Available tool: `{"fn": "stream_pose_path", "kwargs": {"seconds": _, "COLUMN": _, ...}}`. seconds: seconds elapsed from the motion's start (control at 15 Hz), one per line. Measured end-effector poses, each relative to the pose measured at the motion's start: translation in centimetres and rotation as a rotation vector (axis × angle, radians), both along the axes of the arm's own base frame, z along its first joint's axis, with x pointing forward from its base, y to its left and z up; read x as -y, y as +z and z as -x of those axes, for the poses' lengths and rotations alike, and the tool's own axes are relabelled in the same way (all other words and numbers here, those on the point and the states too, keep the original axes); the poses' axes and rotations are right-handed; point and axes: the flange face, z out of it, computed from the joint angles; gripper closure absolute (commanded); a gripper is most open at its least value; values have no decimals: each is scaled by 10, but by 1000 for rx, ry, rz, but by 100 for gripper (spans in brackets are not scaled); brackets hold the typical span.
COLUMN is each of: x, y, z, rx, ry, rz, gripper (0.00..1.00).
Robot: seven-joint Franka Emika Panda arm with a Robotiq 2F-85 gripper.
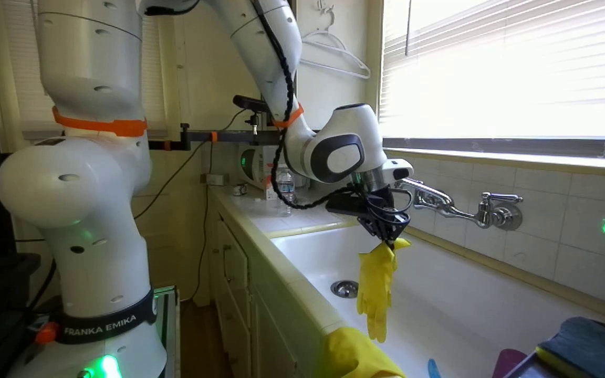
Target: Remove the yellow glove from the sink and hang it over the front of the sink.
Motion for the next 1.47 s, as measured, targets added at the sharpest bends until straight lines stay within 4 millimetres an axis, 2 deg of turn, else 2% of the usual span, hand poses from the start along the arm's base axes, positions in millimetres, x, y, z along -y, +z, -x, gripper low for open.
{"fn": "stream_pose_path", "kwargs": {"seconds": 0.47, "x": -4, "y": 30, "z": 13, "rx": -14, "ry": -23, "rz": 7, "gripper": 99}}
{"fn": "stream_pose_path", "kwargs": {"seconds": 1.13, "x": -9, "y": 68, "z": 55, "rx": -97, "ry": -106, "rz": 6, "gripper": 99}}
{"fn": "stream_pose_path", "kwargs": {"seconds": 1.47, "x": -8, "y": 80, "z": 74, "rx": -155, "ry": -140, "rz": 7, "gripper": 99}}
